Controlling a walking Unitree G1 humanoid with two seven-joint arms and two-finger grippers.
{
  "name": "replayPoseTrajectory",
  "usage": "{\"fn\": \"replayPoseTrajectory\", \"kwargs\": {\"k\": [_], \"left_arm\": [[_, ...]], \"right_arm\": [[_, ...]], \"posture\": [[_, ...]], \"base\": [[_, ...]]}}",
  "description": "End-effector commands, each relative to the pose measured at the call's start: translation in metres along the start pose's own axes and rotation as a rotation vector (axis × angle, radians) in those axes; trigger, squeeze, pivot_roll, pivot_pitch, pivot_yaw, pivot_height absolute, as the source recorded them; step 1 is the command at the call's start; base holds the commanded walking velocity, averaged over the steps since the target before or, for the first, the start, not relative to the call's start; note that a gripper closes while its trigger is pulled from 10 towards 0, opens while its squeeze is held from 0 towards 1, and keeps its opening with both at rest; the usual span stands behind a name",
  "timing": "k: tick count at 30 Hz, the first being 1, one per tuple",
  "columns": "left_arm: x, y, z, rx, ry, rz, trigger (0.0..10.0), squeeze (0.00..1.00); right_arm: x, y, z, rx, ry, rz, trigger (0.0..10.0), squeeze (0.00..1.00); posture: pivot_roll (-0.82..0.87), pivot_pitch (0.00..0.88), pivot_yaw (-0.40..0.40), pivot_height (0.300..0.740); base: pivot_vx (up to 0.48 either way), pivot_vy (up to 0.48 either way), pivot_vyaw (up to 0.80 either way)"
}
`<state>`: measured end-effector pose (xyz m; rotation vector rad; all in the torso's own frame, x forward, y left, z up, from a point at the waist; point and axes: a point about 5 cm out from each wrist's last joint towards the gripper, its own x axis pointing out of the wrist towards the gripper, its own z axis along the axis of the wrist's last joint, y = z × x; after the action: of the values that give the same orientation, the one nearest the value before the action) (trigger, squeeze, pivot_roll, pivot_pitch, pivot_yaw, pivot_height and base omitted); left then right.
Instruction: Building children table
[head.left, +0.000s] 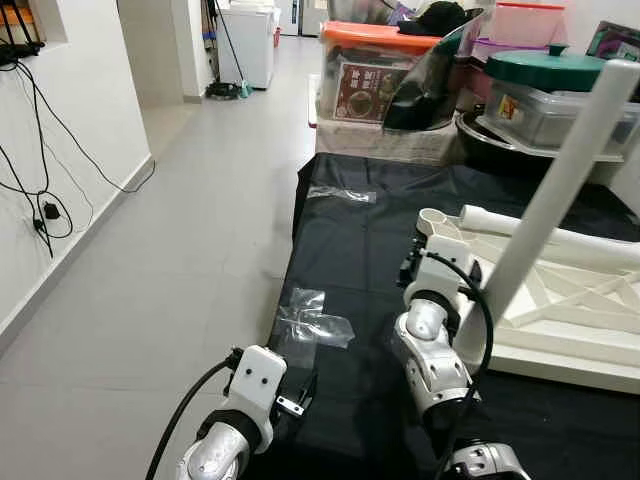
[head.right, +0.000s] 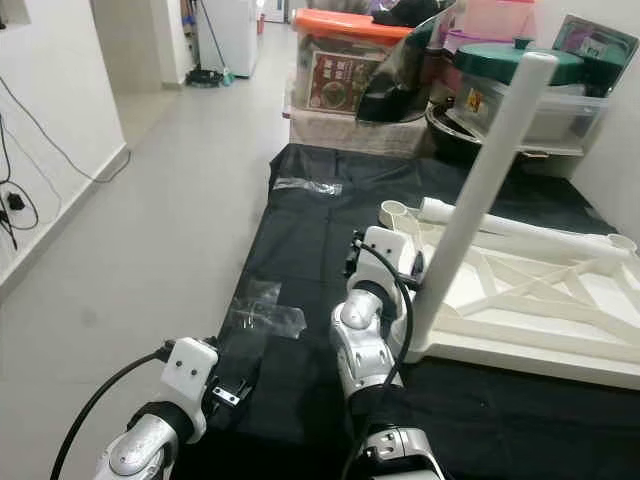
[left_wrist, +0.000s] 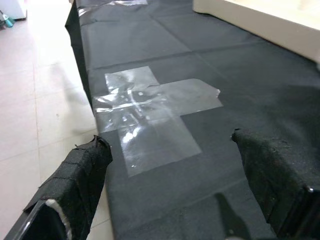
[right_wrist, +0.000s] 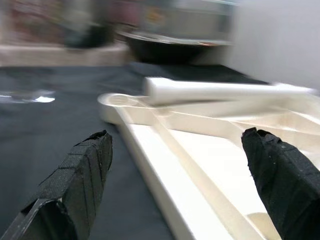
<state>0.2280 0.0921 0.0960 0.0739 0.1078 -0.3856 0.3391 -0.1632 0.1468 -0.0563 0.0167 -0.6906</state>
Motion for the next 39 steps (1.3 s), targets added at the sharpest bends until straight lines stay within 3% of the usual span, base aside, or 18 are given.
{"fn": "replayPoseTrajectory", "kwargs": {"k": [1,4,7,9,11,13,14,17,19,21,22,23,28,33,34,39], "left_arm": [[-0.001,-0.001,-0.001,-0.004,0.011,-0.007,10.0,0.0],[-0.002,-0.001,-0.001,-0.003,0.012,-0.01,10.0,0.0],[-0.002,0.0,0.0,-0.003,0.011,-0.011,10.0,0.0],[-0.002,0.0,0.0,-0.002,0.011,-0.01,10.0,0.0],[-0.001,0.0,0.001,-0.003,0.01,-0.009,10.0,0.0],[-0.001,0.0,0.001,-0.003,0.01,-0.009,10.0,0.0],[-0.001,0.0,0.001,-0.004,0.009,-0.01,10.0,0.0],[-0.001,0.0,0.001,-0.004,0.009,-0.01,10.0,0.0],[-0.001,0.0,0.001,-0.005,0.009,-0.011,10.0,0.0],[-0.002,-0.001,0.002,-0.006,0.009,-0.009,10.0,0.0],[-0.002,-0.001,0.002,-0.006,0.009,-0.009,10.0,0.0],[-0.002,-0.002,0.003,-0.006,0.009,-0.009,10.0,0.0],[-0.004,-0.004,0.004,-0.011,0.007,-0.01,10.0,0.0],[-0.006,-0.005,0.005,-0.016,0.006,-0.011,10.0,0.0],[-0.008,-0.007,0.007,-0.019,0.006,-0.014,10.0,0.0],[-0.01,-0.008,0.009,-0.023,0.004,-0.017,10.0,0.0]], "right_arm": [[0.002,-0.023,-0.012,-0.058,0.051,-0.146,10.0,0.0],[-0.004,-0.041,-0.02,-0.121,0.072,-0.225,10.0,0.0],[-0.005,-0.045,-0.02,-0.135,0.069,-0.238,10.0,0.0],[0.006,-0.064,-0.017,-0.196,0.051,-0.317,10.0,0.0],[0.013,-0.073,-0.015,-0.22,0.045,-0.353,10.0,0.0],[0.013,-0.073,-0.015,-0.22,0.045,-0.353,10.0,0.0],[0.024,-0.073,-0.005,-0.192,0.006,-0.329,10.0,0.0],[0.024,-0.073,-0.005,-0.192,0.006,-0.329,10.0,0.0],[0.028,-0.064,-0.001,-0.147,-0.001,-0.271,10.0,0.0],[0.033,-0.036,0.015,-0.042,-0.013,-0.094,10.0,0.0],[0.033,-0.036,0.015,-0.042,-0.013,-0.094,10.0,0.0],[0.035,-0.025,0.022,-0.012,-0.012,-0.021,10.0,0.0],[0.046,0.0,0.035,-0.056,0.015,0.207,10.0,0.0],[0.054,0.008,0.029,-0.139,0.101,0.315,10.0,0.0],[0.068,0.001,0.028,-0.17,0.157,0.305,10.0,0.0],[0.081,-0.011,0.029,-0.215,0.202,0.288,10.0,0.0]], "posture": [[0.1,0.0,-0.096,0.74],[0.1,0.0,-0.095,0.74],[0.1,0.0,-0.094,0.74],[0.1,0.0,-0.093,0.74],[0.09,0.0,-0.091,0.74],[0.09,0.0,-0.091,0.74],[0.09,0.0,-0.09,0.74],[0.09,0.0,-0.09,0.74],[0.09,0.0,-0.09,0.74],[0.1,0.0,-0.098,0.74],[0.1,0.0,-0.098,0.74],[0.1,0.0,-0.097,0.74],[0.1,0.006,-0.101,0.74],[0.1,0.013,-0.102,0.74],[0.1,0.034,-0.104,0.74],[0.1,0.048,-0.107,0.74]], "base": [[0.0,0.0,0.0],[0.0,0.0,0.0],[0.0,0.0,0.0],[0.0,0.0,0.0],[0.0,0.0,0.0],[0.0,0.0,0.0],[0.0,0.0,0.0],[0.0,0.0,0.0],[0.0,0.0,0.0],[0.0,0.0,0.0],[0.0,0.0,0.0],[0.0,0.0,0.0],[0.0,0.0,0.0],[0.0,0.0,0.0],[0.0,0.0,0.0],[0.0,0.0,0.0]]}}
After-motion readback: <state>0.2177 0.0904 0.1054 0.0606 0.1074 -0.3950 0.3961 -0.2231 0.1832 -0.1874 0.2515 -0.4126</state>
